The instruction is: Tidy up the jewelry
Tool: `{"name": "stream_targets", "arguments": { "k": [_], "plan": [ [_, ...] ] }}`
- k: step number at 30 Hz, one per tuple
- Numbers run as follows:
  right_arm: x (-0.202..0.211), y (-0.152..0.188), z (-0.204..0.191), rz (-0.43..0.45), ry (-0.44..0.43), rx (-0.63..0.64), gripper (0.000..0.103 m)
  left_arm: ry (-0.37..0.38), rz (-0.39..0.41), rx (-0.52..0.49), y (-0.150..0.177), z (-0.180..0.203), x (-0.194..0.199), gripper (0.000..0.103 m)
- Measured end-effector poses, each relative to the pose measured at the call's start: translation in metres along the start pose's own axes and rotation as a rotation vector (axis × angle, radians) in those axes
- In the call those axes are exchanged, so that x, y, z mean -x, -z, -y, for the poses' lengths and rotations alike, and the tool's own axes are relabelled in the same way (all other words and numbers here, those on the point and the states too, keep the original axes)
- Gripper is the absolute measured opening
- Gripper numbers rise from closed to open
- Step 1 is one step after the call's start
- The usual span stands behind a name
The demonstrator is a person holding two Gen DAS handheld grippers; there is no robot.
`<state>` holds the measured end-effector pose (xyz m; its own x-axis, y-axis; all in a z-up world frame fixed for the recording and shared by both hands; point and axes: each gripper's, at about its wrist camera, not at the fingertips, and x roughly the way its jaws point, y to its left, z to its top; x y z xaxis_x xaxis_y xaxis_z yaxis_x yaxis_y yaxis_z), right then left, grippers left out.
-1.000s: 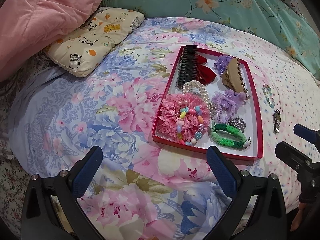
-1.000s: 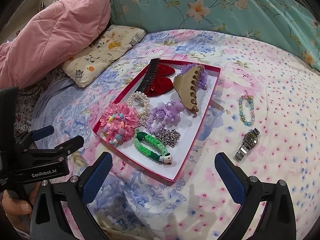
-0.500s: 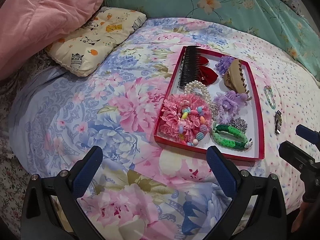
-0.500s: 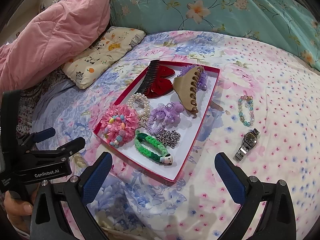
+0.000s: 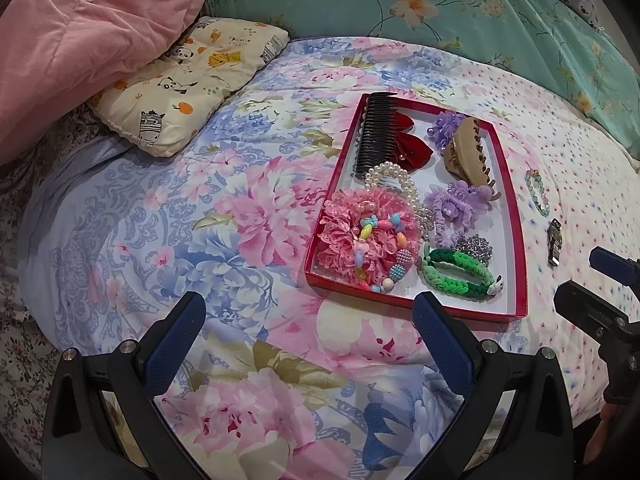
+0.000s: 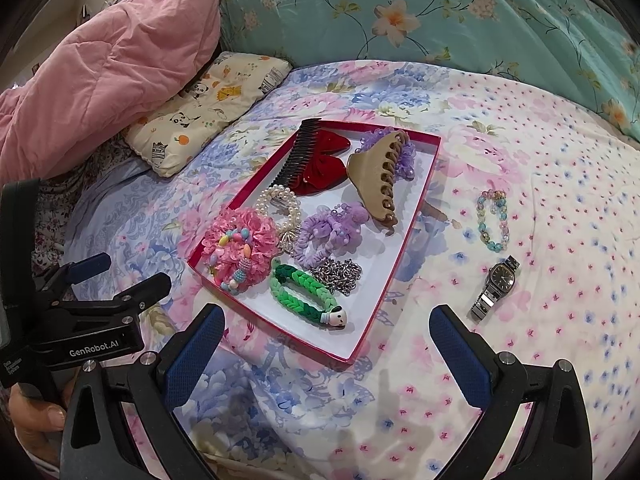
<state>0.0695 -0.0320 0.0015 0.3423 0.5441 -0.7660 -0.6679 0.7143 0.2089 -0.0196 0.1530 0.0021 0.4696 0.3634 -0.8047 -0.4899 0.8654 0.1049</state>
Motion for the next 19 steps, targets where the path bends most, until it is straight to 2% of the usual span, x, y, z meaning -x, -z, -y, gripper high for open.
{"name": "stream_targets", "arguments": {
  "k": [19],
  "plan": [
    [-0.008, -0.001, 0.011, -0.015, 0.002, -0.016, 0.103, 0.009, -0.021, -0.021, -0.006, 0.01, -0.008, 0.103]
  ]
}}
